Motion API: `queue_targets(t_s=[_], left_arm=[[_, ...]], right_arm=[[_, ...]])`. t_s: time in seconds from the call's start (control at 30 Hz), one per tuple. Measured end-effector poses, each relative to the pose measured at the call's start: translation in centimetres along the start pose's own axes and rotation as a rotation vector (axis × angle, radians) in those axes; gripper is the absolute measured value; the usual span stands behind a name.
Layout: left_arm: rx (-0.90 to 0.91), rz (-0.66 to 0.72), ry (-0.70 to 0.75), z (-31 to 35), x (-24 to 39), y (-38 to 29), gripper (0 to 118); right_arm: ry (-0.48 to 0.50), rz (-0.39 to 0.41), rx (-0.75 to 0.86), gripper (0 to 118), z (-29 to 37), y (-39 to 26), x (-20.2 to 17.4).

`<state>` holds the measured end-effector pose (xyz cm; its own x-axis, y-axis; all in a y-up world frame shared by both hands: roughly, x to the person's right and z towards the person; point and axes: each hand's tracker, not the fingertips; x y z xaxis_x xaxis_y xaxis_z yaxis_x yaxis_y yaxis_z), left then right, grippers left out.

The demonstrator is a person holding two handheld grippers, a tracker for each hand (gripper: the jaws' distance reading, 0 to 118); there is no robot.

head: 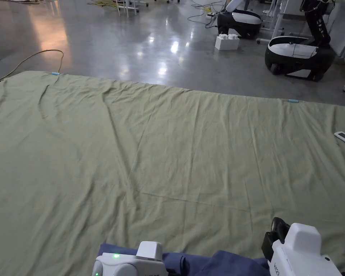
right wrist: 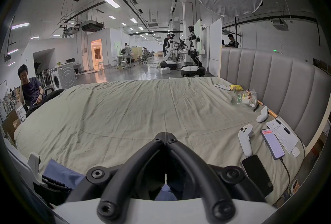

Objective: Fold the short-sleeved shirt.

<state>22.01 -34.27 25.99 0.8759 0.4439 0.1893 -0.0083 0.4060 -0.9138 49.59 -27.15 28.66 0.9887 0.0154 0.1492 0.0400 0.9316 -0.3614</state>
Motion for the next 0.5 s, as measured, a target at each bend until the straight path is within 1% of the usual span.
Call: queue_targets(t_s=[0.1,0.17,0.27,0.3,0.33,0.4,0.47,0.5], left_arm=[[0.018,0.016,-0.041,2.1,-0.4,1.0,45],[0.061,0.012,-0.065,4.6,-1.6,1.2,47],[0.136,0.059,-0.094,8.0,-5.0,2.7,61],[0.157,0.083,-0.093,9.0,-6.4,2.9,68],[0.18,0.105,-0.084,9.9,-8.1,3.2,72],[0.212,0.133,-0.066,10.9,-11.3,3.4,77],[0.199,0.173,-0.019,11.1,-14.1,3.1,78],[0.187,0.179,-0.034,11.0,-15.6,2.8,78]], right_arm=[[0.009,0.003,0.002,1,0.1,0.1,-0.3],[0.014,0.008,0.007,1,0.1,0.2,-0.4],[0.022,0.011,0.011,1,0.2,0.4,-0.6],[0.022,0.011,0.013,1,0.2,0.5,-0.6],[0.023,0.011,0.014,1,0.2,0.5,-0.7],[0.025,0.01,0.015,1,0.2,0.5,-0.7],[0.028,0.01,0.013,1,0.2,0.6,-0.9],[0.029,0.01,0.011,1,0.2,0.5,-1.0]])
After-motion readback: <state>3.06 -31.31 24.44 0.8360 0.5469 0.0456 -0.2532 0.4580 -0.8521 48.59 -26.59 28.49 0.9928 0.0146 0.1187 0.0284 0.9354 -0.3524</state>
